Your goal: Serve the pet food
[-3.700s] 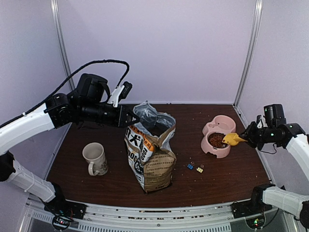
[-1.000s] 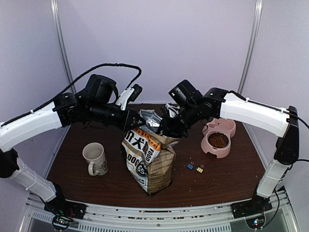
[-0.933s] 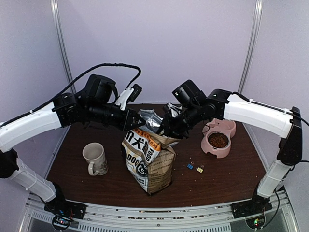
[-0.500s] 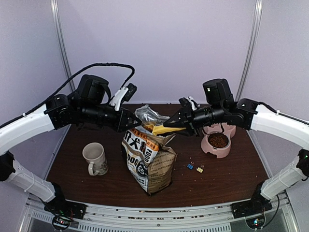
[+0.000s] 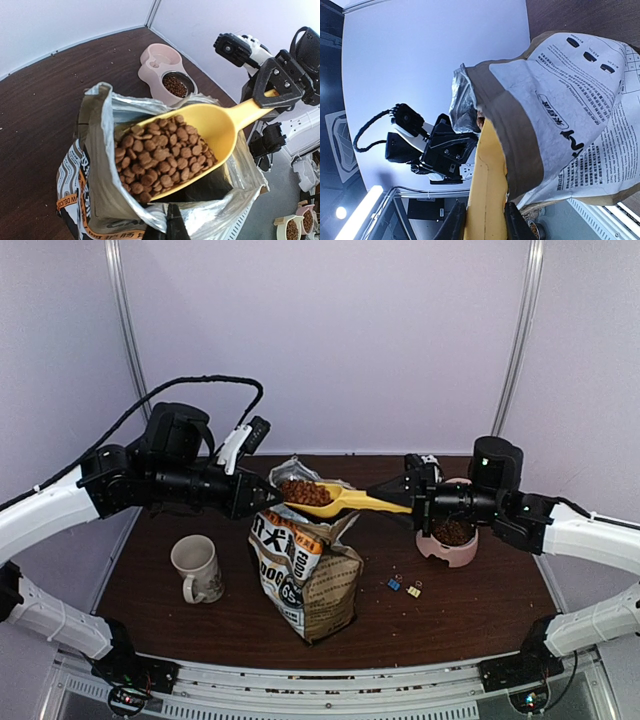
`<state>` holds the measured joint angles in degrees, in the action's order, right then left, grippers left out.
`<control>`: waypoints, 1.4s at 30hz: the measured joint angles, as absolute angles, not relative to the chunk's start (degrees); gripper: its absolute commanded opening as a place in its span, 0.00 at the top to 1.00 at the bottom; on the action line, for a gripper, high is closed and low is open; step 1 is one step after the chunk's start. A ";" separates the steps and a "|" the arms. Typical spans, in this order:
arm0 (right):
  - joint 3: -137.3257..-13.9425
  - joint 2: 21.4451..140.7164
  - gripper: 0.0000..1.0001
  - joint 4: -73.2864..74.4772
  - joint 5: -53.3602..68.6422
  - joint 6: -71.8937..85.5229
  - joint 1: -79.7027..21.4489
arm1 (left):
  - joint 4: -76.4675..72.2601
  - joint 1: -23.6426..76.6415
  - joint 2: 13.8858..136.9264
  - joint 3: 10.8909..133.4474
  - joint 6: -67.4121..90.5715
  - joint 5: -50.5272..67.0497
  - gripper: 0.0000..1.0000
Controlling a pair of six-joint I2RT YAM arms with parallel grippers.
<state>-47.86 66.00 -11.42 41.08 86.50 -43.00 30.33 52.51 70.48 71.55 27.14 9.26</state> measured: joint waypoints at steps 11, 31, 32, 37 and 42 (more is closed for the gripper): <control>-43.51 60.49 0.94 -13.96 41.10 88.38 -42.09 | 30.04 52.51 69.84 70.98 28.62 8.49 1.00; -39.83 54.63 0.94 -21.41 41.15 90.54 -41.30 | 30.06 52.05 68.75 70.17 32.36 6.57 1.00; -39.77 54.63 0.94 -22.33 41.17 90.91 -41.30 | 30.06 52.05 68.75 70.17 32.47 6.57 1.00; -39.77 54.63 0.94 -27.11 41.36 92.79 -41.25 | 30.04 52.05 68.75 70.17 32.64 6.59 1.00; -39.68 54.63 0.94 -31.53 41.34 94.37 -41.23 | 30.06 52.05 68.75 70.17 32.69 6.61 1.00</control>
<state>-39.68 54.63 -31.53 41.34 94.37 -41.23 30.06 52.05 68.75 70.17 32.69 6.61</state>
